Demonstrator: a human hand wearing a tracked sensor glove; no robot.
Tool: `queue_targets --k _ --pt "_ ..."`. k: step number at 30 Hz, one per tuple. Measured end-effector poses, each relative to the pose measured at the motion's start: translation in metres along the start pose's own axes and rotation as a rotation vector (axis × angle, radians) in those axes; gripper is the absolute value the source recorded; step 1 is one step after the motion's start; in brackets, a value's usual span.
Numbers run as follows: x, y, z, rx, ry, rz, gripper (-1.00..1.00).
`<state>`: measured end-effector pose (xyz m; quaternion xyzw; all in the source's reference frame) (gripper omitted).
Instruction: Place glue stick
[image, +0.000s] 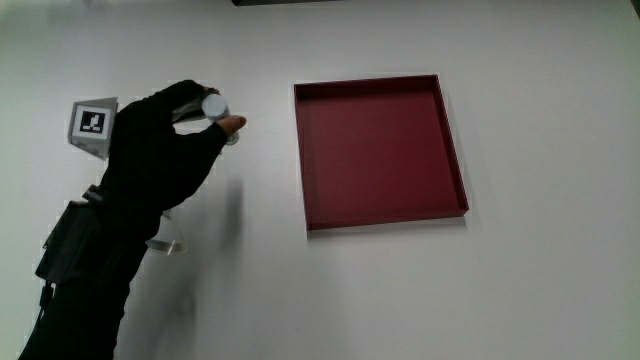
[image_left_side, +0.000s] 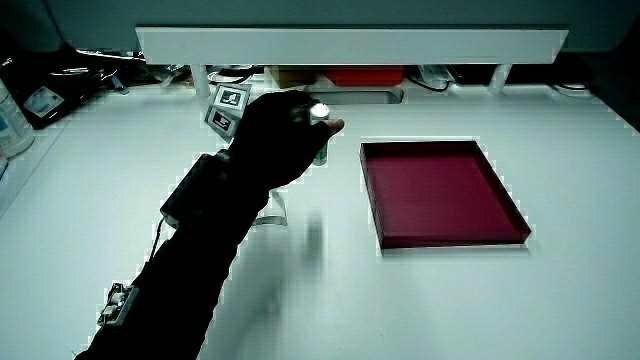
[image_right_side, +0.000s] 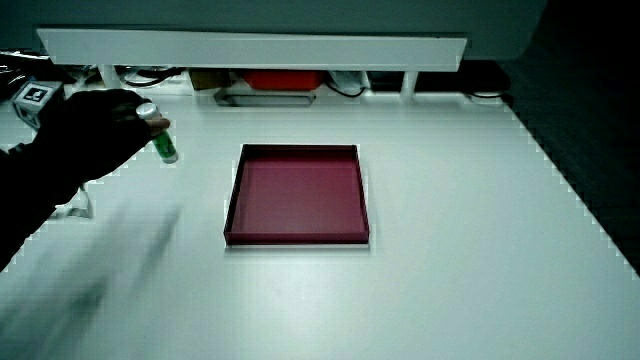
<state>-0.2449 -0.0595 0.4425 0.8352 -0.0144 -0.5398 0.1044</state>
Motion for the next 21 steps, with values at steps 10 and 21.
queue_targets --k 10,21 --pt "-0.039 -0.008 0.015 0.068 0.058 0.081 0.00" --pt "-0.072 -0.013 0.013 0.078 0.085 0.121 0.00"
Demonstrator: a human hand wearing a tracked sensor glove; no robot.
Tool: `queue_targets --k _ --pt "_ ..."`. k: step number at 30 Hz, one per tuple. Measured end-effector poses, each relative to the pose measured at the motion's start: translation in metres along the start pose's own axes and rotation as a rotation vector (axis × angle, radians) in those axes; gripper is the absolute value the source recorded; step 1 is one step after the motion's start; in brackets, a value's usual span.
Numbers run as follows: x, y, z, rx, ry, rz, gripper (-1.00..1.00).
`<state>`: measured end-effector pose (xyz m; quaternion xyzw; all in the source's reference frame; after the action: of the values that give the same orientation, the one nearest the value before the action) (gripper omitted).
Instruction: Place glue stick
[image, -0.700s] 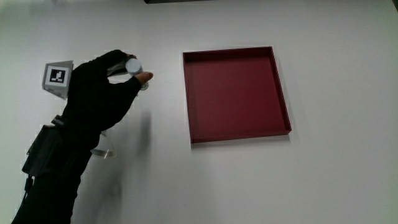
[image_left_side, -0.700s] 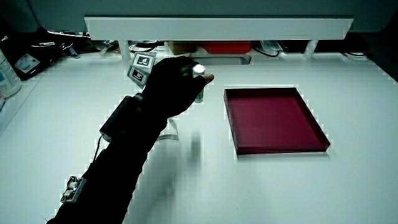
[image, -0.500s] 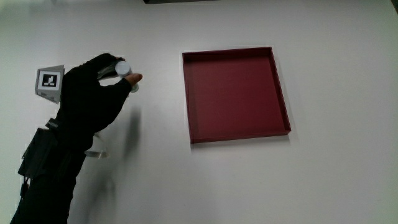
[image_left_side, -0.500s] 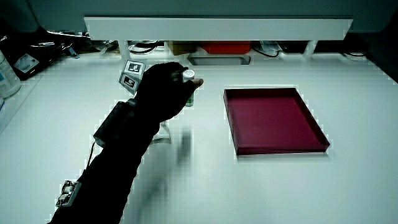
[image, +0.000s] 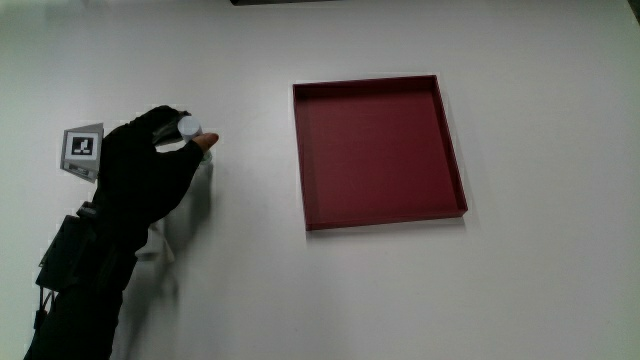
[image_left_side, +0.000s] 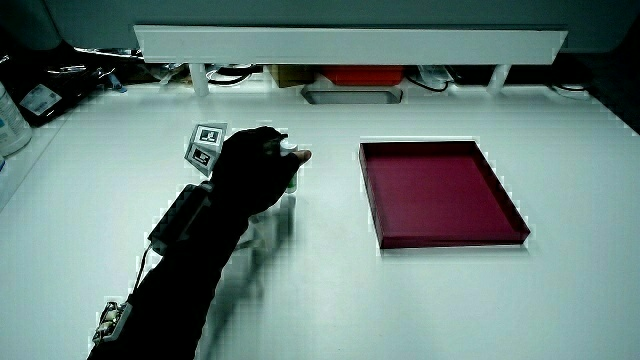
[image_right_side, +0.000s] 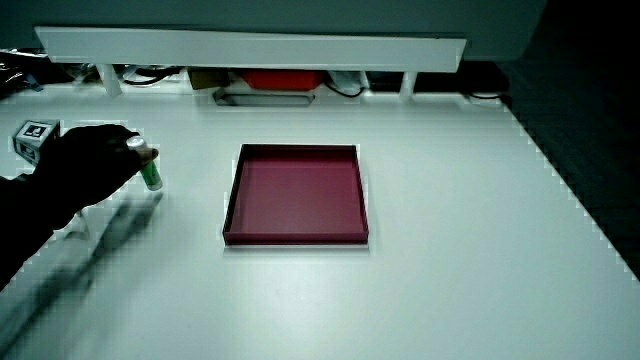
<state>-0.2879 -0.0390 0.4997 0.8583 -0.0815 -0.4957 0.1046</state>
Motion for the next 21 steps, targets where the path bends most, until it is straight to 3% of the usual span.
queue_targets --k 5,7,9,11,13,16,21 --pt "-0.005 -0.003 -0.004 -0.004 -0.008 0.035 0.00" --pt "-0.010 -0.003 -0.004 -0.009 0.014 0.042 0.00" --pt "-0.009 -0.005 -0.004 -0.001 -0.020 0.050 0.00" --pt "-0.012 -0.004 -0.005 0.002 0.000 0.046 0.00" --pt "-0.012 -0.003 -0.007 -0.001 -0.016 0.032 0.00" --pt "-0.012 -0.005 -0.008 0.002 -0.031 0.056 0.00" --pt "-0.013 -0.005 -0.008 -0.001 -0.035 0.047 -0.21"
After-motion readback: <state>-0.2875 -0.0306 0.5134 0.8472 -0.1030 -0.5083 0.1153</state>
